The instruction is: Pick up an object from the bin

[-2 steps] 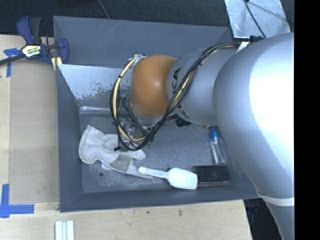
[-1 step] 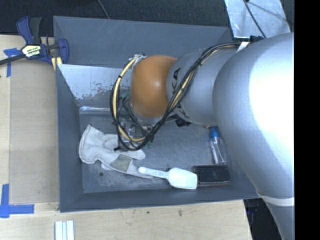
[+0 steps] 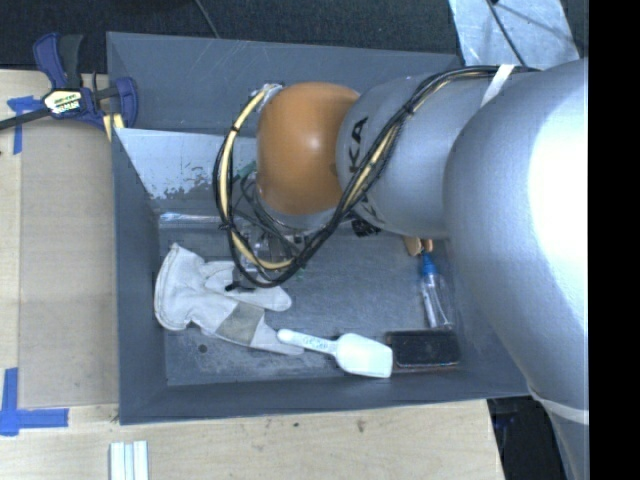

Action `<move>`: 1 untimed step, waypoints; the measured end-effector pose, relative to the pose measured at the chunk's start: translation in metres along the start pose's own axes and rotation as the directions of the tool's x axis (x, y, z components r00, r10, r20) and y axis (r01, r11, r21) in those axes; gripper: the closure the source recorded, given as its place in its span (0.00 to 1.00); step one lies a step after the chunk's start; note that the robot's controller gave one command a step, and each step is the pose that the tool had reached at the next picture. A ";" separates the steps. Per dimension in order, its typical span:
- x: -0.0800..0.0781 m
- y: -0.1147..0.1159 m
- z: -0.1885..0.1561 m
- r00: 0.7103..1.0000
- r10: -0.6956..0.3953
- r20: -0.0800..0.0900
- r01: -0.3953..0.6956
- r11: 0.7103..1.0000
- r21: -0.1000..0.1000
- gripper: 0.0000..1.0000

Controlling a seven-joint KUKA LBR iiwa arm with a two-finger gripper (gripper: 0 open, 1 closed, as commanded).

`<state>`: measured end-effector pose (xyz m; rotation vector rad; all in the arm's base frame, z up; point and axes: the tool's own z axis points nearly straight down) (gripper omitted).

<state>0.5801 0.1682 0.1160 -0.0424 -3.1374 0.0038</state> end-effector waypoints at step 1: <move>-0.008 -0.022 -0.172 0.999 -0.036 0.010 0.036 0.999 -0.003 1.00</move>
Offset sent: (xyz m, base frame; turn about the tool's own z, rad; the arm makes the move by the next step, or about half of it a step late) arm 0.0000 0.0000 0.0000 0.0000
